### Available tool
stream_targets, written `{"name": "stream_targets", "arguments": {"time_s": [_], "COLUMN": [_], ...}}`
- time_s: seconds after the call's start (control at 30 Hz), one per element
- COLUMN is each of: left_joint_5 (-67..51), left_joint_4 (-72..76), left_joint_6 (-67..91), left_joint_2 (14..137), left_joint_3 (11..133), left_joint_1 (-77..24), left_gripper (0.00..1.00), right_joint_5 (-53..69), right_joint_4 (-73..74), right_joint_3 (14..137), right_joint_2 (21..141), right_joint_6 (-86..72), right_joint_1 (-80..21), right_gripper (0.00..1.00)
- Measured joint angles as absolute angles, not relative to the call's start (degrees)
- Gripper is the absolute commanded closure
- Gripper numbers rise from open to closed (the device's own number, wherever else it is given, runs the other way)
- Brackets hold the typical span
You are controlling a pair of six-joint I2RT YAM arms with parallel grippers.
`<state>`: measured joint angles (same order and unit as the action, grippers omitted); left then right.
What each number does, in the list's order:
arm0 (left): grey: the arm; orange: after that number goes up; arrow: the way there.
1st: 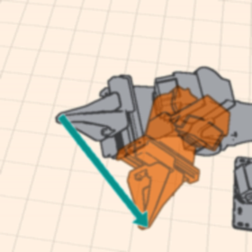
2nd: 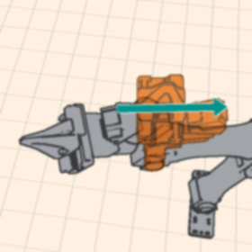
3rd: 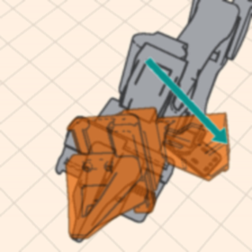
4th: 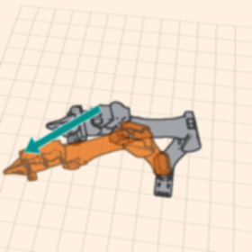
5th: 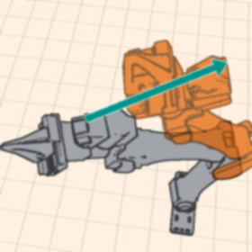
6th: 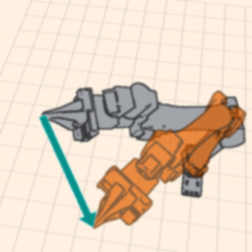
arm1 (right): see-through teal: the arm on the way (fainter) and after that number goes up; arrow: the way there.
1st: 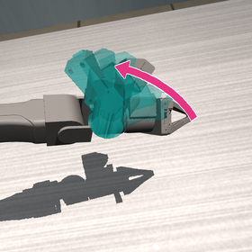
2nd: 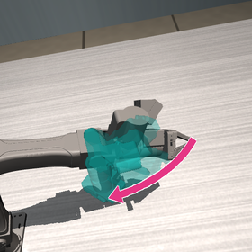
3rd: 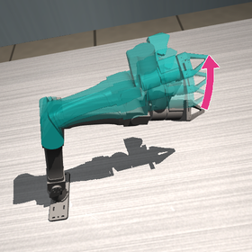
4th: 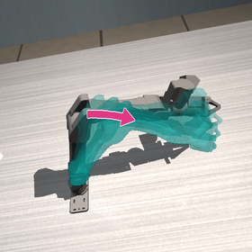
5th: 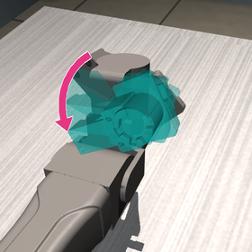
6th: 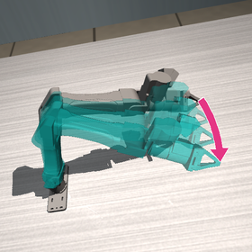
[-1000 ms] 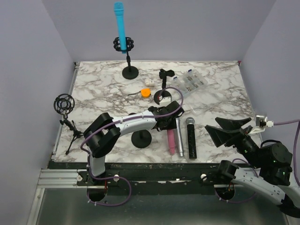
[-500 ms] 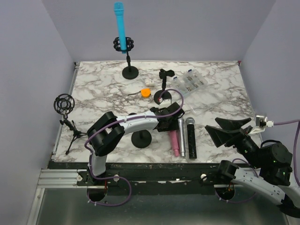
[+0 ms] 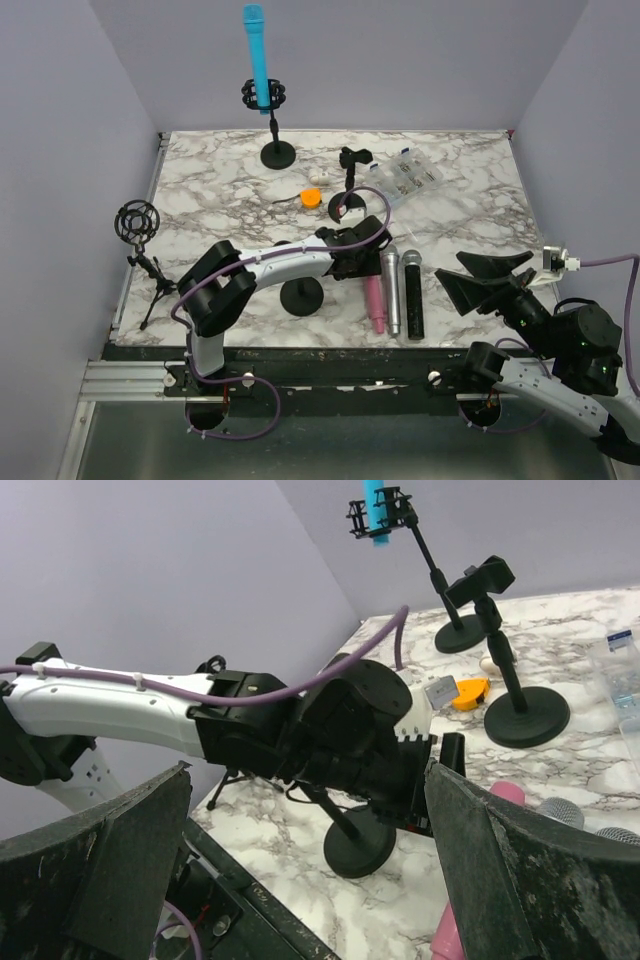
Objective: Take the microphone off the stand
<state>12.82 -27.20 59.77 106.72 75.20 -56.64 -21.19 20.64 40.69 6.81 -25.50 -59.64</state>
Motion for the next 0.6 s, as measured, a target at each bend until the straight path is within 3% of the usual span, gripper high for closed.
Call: {"name": "stream_targets", "arguments": {"time_s": [0.27,0.6], "left_joint_5": [10.33,-5.43], "left_joint_4": [-27.11,-25.91], "left_joint_6": [53.47,33.61], "left_joint_2": [99.72,79.48], "left_joint_3": [75.85,77.25], "left_joint_1": [-56.88,-57.12], "left_gripper": [0.33,0.28], "right_joint_5": [-21.26,-21.61], "right_joint_4": [20.67,20.69], "right_joint_3": [40.58,39.66], "right_joint_2": [6.85,6.85], "right_joint_6": [-25.54,-25.98], "right_joint_1": [-59.64,-59.64], "right_gripper": [0.00,0.00]}}
